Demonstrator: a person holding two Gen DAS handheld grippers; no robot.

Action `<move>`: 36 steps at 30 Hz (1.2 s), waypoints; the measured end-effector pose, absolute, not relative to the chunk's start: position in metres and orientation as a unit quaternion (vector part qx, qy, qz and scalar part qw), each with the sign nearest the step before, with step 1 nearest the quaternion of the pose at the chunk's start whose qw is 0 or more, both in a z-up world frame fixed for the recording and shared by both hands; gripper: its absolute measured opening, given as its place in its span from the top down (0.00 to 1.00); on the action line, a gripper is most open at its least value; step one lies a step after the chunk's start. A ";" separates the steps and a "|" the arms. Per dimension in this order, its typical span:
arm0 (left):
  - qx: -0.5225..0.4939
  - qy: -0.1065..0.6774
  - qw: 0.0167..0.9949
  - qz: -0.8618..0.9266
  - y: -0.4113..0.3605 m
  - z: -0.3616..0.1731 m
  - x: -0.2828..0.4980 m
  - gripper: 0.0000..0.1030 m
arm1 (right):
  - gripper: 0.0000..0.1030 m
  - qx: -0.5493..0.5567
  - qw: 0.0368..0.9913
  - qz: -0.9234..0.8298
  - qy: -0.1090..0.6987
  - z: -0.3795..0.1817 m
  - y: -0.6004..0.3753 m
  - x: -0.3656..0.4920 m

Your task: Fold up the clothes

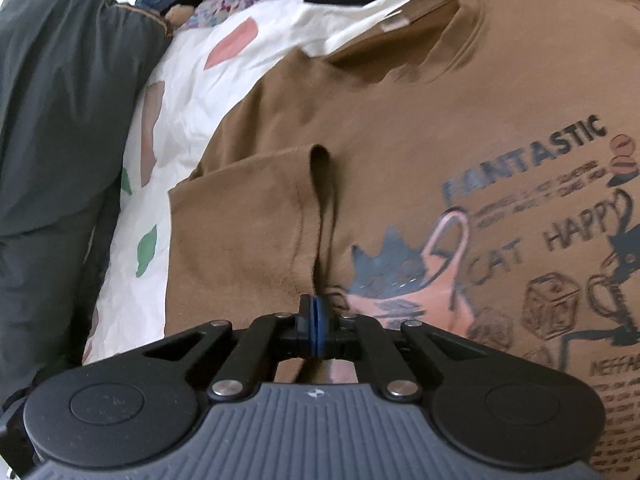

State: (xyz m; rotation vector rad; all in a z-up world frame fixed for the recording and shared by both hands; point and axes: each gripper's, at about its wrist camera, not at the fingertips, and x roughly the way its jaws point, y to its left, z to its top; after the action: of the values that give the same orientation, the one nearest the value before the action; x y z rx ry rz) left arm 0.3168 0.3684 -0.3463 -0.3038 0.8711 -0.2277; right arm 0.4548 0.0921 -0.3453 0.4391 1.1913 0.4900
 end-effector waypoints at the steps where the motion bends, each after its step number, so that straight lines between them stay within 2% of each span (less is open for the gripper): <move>1: -0.147 0.420 0.889 -0.108 0.369 -0.346 0.316 0.94 | 0.99 0.203 0.776 0.227 0.552 -0.346 0.090 0.454; 9: -0.153 0.424 0.887 -0.097 0.370 -0.343 0.305 0.95 | 0.97 0.205 0.771 0.234 0.555 -0.347 0.089 0.451; 11: -0.157 0.423 0.887 -0.096 0.370 -0.343 0.303 0.95 | 0.93 0.203 0.777 0.235 0.548 -0.344 0.090 0.452; 12: -0.160 0.422 0.887 -0.095 0.370 -0.343 0.303 0.95 | 0.89 0.196 0.784 0.236 0.540 -0.340 0.091 0.455; 14: -0.163 0.421 0.887 -0.095 0.371 -0.343 0.302 0.95 | 0.69 0.185 0.796 0.236 0.525 -0.331 0.096 0.469; 15: -0.161 0.419 0.888 -0.096 0.371 -0.343 0.302 0.95 | 0.53 0.184 0.799 0.236 0.521 -0.329 0.097 0.473; 16: -0.157 0.418 0.889 -0.097 0.370 -0.342 0.302 0.95 | 0.45 0.185 0.807 0.236 0.509 -0.325 0.100 0.483; 18: -0.145 0.414 0.893 -0.099 0.367 -0.341 0.302 0.96 | 0.44 0.188 0.814 0.235 0.497 -0.322 0.105 0.499; 24: -0.160 0.408 0.893 -0.102 0.367 -0.344 0.296 0.96 | 0.46 0.144 0.816 0.240 0.506 -0.333 0.126 0.533; 25: -0.161 0.408 0.893 -0.102 0.366 -0.344 0.295 0.96 | 0.61 0.140 0.815 0.248 0.505 -0.335 0.128 0.535; 26: -0.161 0.408 0.893 -0.103 0.364 -0.344 0.292 0.96 | 0.72 0.137 0.813 0.255 0.505 -0.337 0.129 0.536; 27: -0.162 0.409 0.892 -0.104 0.363 -0.344 0.291 0.96 | 0.88 0.132 0.811 0.263 0.506 -0.339 0.132 0.537; 28: -0.163 0.412 0.891 -0.104 0.361 -0.345 0.289 0.96 | 0.97 0.121 0.807 0.270 0.511 -0.341 0.134 0.539; 36: -0.158 0.416 0.890 -0.099 0.361 -0.345 0.290 0.96 | 0.98 0.100 0.826 0.267 0.486 -0.338 0.134 0.535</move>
State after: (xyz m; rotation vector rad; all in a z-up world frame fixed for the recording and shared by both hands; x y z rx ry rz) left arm 0.2901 0.3608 -0.3451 -0.3285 0.8648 -0.2060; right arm 0.5352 0.1339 -0.3384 0.2132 1.0332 0.5680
